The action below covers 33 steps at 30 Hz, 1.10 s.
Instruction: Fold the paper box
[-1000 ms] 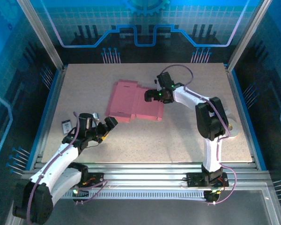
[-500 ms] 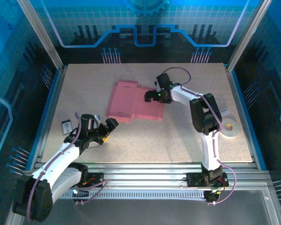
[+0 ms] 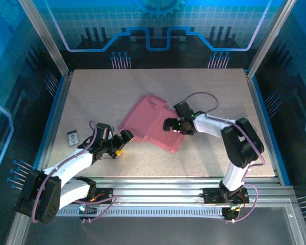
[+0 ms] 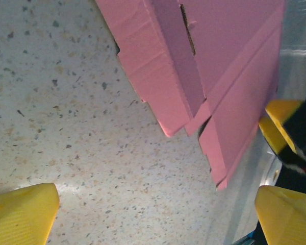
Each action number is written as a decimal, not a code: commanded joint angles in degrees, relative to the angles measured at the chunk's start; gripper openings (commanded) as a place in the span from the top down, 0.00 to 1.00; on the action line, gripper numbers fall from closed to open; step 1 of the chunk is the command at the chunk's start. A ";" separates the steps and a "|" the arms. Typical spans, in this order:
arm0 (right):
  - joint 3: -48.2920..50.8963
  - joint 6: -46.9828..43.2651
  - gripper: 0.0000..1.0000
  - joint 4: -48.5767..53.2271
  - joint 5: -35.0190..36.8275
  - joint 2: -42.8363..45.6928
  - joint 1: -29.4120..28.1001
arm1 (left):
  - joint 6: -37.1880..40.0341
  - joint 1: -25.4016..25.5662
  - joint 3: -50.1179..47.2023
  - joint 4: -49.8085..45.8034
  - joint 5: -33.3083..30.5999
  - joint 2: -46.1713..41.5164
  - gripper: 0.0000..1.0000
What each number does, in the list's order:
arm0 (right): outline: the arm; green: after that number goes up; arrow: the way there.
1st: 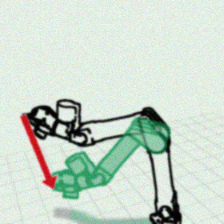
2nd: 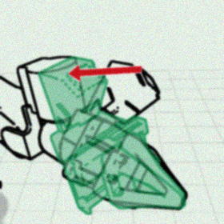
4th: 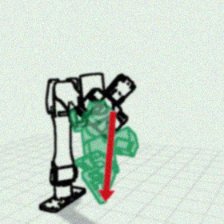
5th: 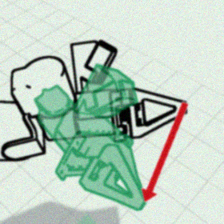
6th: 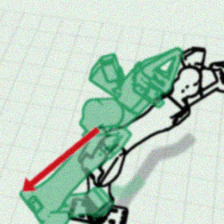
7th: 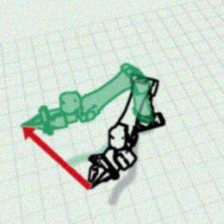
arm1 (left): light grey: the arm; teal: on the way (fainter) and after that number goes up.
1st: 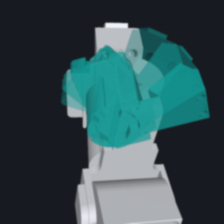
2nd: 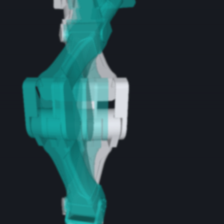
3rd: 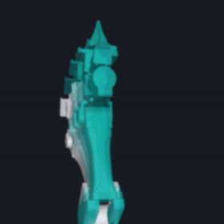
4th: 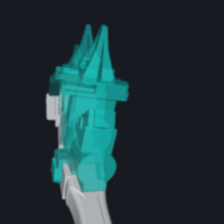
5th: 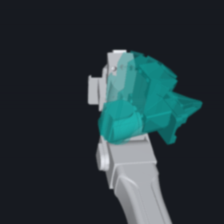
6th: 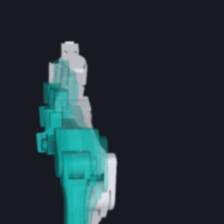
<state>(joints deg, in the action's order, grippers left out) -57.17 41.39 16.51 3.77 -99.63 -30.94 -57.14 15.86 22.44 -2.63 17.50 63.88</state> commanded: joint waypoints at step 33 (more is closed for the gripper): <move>4.87 -13.57 0.00 3.17 -11.51 7.44 1.32 | 11.61 -1.82 17.11 -19.62 -10.34 11.22 0.01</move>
<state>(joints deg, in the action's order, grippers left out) -53.74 28.84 19.42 -6.55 -91.35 -29.93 -47.55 14.37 37.76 -22.20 4.99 73.76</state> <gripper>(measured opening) 0.999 0.994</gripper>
